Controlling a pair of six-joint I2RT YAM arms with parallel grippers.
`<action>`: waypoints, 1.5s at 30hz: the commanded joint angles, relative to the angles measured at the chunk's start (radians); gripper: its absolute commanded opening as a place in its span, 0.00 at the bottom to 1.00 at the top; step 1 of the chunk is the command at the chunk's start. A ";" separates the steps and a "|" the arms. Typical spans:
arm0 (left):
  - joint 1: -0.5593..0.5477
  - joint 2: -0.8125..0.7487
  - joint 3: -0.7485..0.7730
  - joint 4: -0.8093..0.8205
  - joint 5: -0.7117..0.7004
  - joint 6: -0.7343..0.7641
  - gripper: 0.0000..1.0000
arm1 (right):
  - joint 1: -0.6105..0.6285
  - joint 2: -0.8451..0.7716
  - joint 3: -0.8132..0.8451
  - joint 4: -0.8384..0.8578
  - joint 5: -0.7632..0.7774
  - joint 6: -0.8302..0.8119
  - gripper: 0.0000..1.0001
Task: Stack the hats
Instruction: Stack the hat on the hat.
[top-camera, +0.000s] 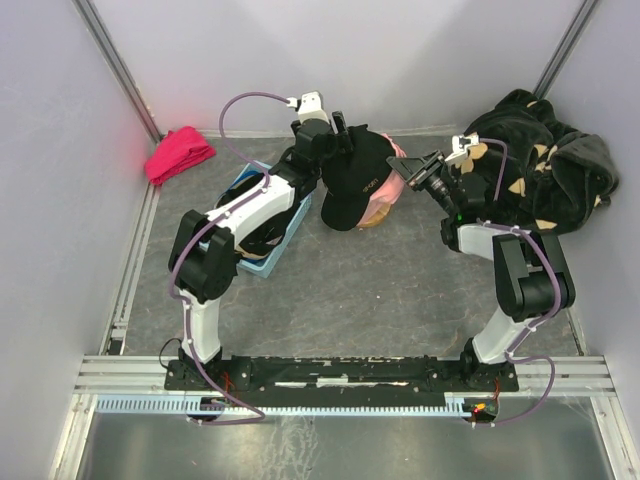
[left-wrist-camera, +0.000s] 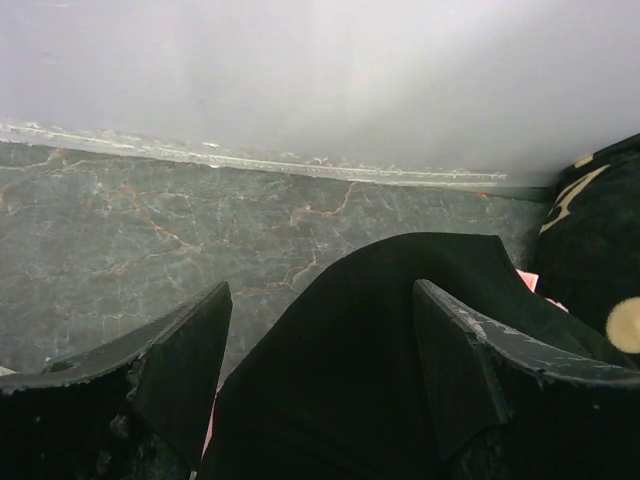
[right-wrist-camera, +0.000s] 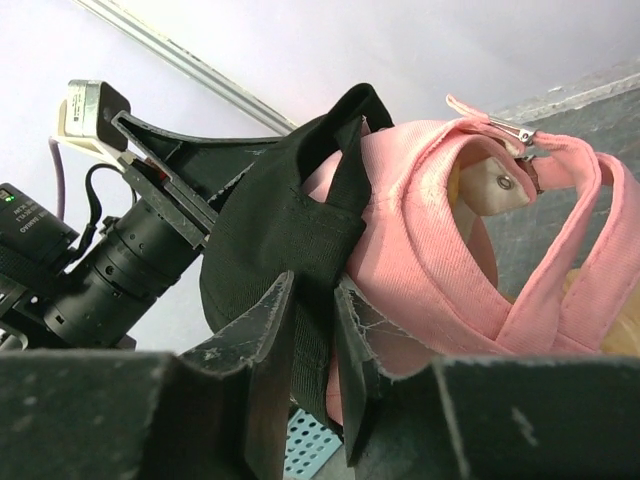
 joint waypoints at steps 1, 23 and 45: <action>-0.011 0.006 0.041 0.016 0.043 0.030 0.80 | 0.017 0.016 -0.014 -0.264 0.012 -0.116 0.33; -0.021 0.037 0.066 0.015 0.074 0.027 0.79 | 0.018 -0.223 0.030 -0.605 0.168 -0.307 0.48; -0.030 0.075 0.124 -0.002 0.091 0.037 0.79 | 0.024 -0.109 0.607 -1.041 0.126 -0.556 0.54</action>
